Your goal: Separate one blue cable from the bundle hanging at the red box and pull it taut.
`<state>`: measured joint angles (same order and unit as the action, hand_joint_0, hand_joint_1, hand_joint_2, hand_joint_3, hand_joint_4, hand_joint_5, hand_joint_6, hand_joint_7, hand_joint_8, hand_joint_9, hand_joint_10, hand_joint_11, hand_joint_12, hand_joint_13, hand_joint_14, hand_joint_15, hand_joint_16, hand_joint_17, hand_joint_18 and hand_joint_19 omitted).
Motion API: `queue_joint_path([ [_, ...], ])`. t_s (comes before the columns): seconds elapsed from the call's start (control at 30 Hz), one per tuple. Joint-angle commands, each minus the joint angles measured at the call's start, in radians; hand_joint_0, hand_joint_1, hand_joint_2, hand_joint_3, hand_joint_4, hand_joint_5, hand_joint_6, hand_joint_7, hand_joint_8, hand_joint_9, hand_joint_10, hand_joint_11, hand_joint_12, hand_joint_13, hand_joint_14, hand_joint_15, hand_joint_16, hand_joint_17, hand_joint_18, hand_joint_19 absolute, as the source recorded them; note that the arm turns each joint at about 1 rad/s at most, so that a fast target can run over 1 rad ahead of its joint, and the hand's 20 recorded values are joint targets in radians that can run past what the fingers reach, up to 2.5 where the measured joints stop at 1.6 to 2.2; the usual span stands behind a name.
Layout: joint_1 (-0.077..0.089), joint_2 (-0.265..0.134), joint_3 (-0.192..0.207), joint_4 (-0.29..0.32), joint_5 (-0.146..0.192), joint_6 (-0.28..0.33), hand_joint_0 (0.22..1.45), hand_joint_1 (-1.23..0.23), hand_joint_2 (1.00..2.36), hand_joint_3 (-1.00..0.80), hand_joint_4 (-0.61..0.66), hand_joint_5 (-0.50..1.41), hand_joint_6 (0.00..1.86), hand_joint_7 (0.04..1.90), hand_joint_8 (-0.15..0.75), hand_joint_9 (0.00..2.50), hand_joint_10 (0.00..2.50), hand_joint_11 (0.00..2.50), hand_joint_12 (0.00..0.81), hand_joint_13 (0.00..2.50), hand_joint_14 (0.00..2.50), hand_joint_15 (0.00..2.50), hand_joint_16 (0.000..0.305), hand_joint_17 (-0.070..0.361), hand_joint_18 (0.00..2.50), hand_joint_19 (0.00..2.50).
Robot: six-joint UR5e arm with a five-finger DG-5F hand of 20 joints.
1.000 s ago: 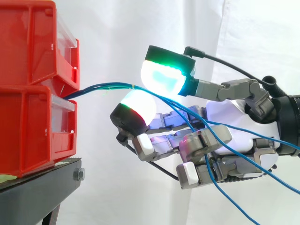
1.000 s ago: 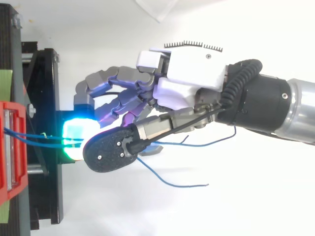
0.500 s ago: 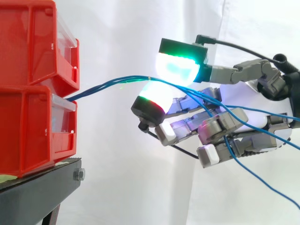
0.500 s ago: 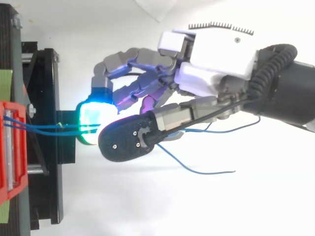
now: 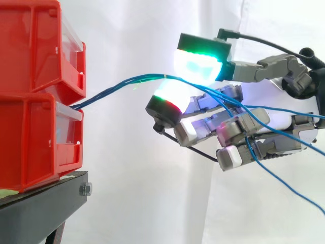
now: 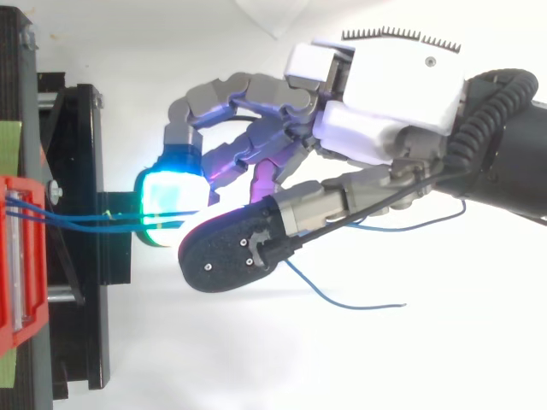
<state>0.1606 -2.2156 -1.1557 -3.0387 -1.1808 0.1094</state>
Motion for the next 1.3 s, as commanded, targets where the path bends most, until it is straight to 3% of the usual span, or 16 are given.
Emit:
queue_joint_path([
  [0.0, 0.005, 0.001, -0.001, 0.018, 0.012, 0.019, 0.74, -0.81, 1.01, -0.40, 0.06, -0.22, 0.82, 1.15, 0.305, 0.79, 0.02, 1.15, 0.313, 1.12, 0.65, 1.68, 0.041, 0.091, 1.03, 0.86],
  [0.1, 0.011, -0.001, -0.001, 0.023, 0.020, 0.055, 0.78, -0.85, 1.01, -0.42, 0.05, -0.23, 0.84, 1.14, 0.300, 0.79, 0.02, 1.16, 0.316, 1.11, 0.67, 1.67, 0.040, 0.091, 1.03, 0.87],
  [0.33, 0.014, -0.001, -0.001, 0.027, 0.027, 0.075, 0.80, -0.88, 1.00, -0.50, 0.11, -0.21, 0.85, 1.19, 0.301, 0.81, 0.02, 1.20, 0.308, 1.15, 0.57, 1.74, 0.039, 0.088, 1.05, 0.88],
  [0.63, 0.014, -0.001, -0.001, 0.032, 0.027, 0.075, 0.68, -0.91, 1.00, -0.50, 0.16, -0.20, 0.85, 1.24, 0.308, 0.86, 0.02, 1.24, 0.316, 1.17, 0.51, 1.79, 0.039, 0.088, 1.07, 0.88],
  [0.87, 0.014, -0.001, -0.001, 0.034, 0.027, 0.075, 0.57, -0.73, 1.00, -0.50, 0.18, -0.19, 0.84, 1.25, 0.318, 0.89, 0.02, 1.23, 0.321, 1.16, 0.56, 1.78, 0.041, 0.092, 1.07, 0.91],
  [1.03, 0.014, -0.001, -0.002, 0.034, 0.027, 0.075, 0.59, -0.63, 1.00, -0.50, 0.16, -0.19, 0.83, 1.25, 0.310, 0.89, 0.02, 1.22, 0.320, 1.15, 0.55, 1.78, 0.040, 0.091, 1.05, 0.92],
  [1.13, 0.014, -0.001, -0.004, 0.034, 0.027, 0.075, 0.64, -0.68, 1.00, -0.50, 0.13, -0.18, 0.83, 1.28, 0.309, 0.89, 0.02, 1.22, 0.320, 1.14, 0.54, 1.81, 0.040, 0.089, 1.05, 0.93],
  [1.27, 0.014, -0.002, -0.002, 0.034, 0.029, 0.075, 0.65, -0.76, 1.01, -0.35, 0.04, -0.19, 0.84, 1.32, 0.309, 0.89, 0.02, 1.23, 0.326, 1.13, 0.55, 1.80, 0.040, 0.091, 1.04, 0.93],
])
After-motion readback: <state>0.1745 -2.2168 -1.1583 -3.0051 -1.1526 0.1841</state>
